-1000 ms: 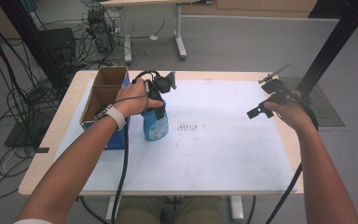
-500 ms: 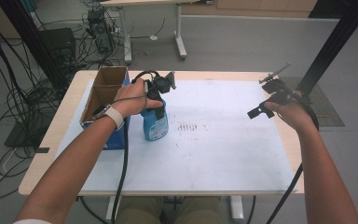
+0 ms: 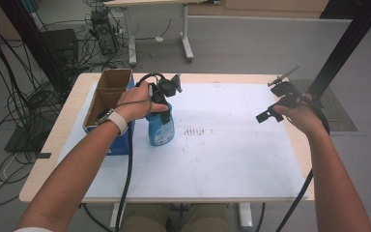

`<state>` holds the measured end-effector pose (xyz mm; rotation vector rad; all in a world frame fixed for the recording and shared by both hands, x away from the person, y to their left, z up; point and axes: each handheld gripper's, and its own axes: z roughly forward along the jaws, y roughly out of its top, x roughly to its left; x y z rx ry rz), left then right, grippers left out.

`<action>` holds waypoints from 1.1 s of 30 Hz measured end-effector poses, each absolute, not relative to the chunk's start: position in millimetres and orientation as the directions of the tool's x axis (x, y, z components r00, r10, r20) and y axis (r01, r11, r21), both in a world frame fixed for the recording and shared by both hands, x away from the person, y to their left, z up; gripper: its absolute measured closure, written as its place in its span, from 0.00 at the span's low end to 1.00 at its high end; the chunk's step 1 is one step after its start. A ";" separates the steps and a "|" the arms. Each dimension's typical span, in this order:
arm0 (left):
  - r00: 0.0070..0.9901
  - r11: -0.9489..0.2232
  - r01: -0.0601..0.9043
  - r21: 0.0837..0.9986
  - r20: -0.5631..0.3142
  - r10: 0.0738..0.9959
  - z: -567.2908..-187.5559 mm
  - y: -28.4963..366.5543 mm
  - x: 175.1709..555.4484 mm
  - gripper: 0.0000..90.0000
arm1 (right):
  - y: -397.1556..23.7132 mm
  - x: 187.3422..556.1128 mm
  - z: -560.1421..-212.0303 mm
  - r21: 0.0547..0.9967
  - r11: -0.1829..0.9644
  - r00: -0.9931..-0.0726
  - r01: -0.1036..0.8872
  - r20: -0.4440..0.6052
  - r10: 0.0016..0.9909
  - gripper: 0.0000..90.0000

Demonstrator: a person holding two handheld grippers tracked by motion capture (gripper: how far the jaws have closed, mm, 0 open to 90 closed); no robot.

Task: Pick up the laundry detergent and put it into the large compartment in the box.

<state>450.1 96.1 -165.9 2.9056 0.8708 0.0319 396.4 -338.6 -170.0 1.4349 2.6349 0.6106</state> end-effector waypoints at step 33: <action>0.833 -0.823 0.551 0.140 -0.026 0.553 -168.1 105.1 448.3 0.44 | -331.9 399.6 -168.4 0.373 0.491 -0.563 0.788 0.113 0.818 0.13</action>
